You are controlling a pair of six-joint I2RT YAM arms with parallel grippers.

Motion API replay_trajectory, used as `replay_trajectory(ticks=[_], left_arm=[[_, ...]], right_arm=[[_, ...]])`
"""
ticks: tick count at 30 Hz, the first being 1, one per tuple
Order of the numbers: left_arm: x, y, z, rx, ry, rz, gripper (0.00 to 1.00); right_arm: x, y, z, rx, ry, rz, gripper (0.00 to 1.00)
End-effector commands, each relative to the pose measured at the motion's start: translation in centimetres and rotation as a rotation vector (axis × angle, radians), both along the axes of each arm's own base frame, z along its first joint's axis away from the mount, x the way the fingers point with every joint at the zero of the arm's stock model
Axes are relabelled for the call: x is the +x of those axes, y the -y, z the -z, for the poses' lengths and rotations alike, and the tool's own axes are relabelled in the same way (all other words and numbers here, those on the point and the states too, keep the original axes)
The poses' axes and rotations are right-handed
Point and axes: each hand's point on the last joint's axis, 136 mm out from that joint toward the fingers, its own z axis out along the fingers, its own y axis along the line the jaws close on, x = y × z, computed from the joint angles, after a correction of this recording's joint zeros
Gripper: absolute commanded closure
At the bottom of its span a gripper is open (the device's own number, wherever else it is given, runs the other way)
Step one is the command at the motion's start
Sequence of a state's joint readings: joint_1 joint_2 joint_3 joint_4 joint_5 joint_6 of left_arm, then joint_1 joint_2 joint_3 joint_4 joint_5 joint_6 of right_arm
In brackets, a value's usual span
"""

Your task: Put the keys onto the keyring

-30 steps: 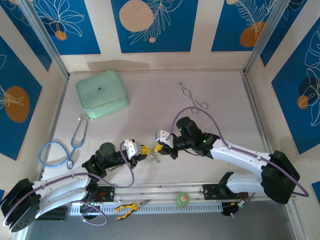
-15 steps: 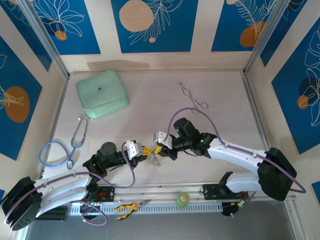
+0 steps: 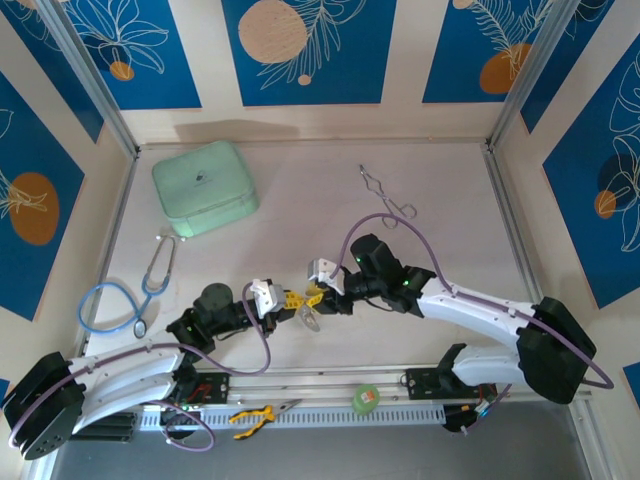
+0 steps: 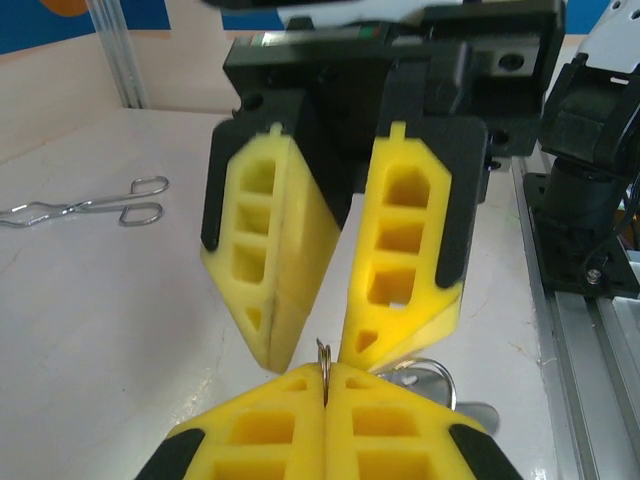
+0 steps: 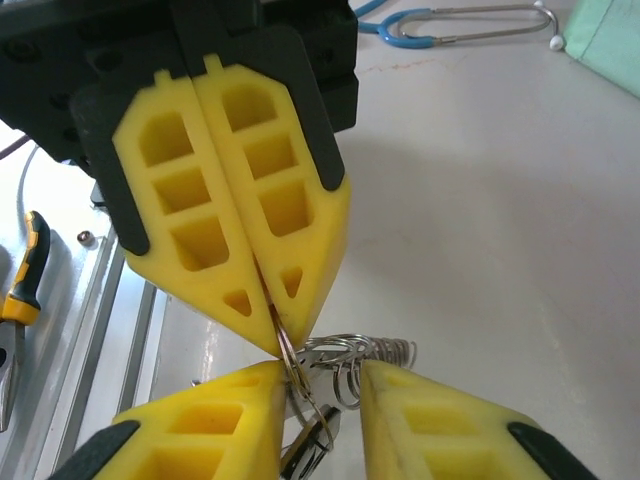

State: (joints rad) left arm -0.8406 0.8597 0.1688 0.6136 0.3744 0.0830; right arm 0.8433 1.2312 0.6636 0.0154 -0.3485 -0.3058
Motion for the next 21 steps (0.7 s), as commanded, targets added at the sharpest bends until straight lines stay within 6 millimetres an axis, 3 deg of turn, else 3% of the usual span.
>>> replay_trajectory(ticks=[1,7,9,11,13,21], left_arm=[[-0.2,0.4,-2.6,-0.077,0.045,0.025,1.0],[-0.1,0.4,-2.6,-0.081,0.049,0.017,1.0],[0.4,0.1,-2.4,-0.059,0.053,-0.015,0.96],[0.8,-0.3,-2.0,-0.013,0.06,-0.044,0.78],[0.8,-0.6,-1.7,0.048,0.071,-0.049,0.74],[0.3,-0.8,-1.3,0.192,0.074,-0.003,0.72]], right_arm=[[-0.5,-0.4,0.0,0.011,-0.008,-0.03,0.78],[-0.7,-0.5,-0.5,0.02,-0.002,-0.055,1.0],[-0.8,-0.3,-0.8,0.013,0.013,-0.061,1.0],[-1.0,-0.1,-1.0,-0.012,0.029,-0.069,1.0],[-1.0,0.3,-1.1,-0.047,0.052,-0.075,1.0],[-0.9,0.9,-0.3,-0.261,0.102,-0.1,1.0]])
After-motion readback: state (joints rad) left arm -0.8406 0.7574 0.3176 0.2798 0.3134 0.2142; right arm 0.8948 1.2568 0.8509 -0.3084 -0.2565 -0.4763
